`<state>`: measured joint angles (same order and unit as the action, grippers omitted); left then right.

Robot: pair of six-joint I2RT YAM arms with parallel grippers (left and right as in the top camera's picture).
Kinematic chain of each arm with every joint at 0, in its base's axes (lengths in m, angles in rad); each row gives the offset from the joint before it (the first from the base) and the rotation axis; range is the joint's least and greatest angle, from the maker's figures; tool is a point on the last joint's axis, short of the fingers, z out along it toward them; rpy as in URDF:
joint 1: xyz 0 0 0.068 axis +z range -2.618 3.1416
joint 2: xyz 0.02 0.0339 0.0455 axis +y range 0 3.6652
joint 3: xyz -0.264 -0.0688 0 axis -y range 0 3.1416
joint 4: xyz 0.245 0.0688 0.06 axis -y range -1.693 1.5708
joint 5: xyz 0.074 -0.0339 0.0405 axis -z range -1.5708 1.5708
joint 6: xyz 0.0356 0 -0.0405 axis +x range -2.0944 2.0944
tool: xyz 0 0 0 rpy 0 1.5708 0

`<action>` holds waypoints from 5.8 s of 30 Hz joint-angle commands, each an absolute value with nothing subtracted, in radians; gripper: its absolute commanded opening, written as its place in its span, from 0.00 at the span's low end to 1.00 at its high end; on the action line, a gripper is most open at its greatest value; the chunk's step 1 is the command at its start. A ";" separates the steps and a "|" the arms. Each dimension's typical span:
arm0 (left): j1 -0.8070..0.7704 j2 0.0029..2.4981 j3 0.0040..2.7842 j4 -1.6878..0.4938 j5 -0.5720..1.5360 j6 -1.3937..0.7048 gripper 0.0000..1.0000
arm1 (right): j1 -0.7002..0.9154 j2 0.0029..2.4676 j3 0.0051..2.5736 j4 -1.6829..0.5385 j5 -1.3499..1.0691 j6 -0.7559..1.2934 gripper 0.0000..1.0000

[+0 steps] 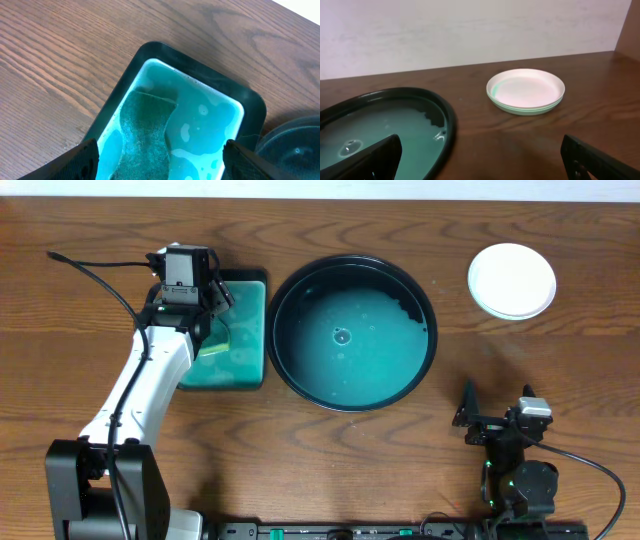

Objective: Clean dirty plates on tray and stack at the side

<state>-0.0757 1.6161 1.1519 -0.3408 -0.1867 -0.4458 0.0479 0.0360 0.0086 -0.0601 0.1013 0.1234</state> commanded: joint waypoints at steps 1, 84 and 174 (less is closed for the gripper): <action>-0.077 1.621 1.151 -0.344 -0.202 -0.446 0.80 | 0.038 0.019 0.006 -0.057 0.096 0.113 0.99; -0.056 0.954 0.477 -0.134 -0.105 -0.122 0.80 | 0.032 0.006 0.006 -0.074 0.014 -0.016 0.99; -0.012 0.005 0.004 -0.072 -0.018 -0.012 0.80 | 0.032 0.006 0.006 -0.074 0.014 -0.016 0.99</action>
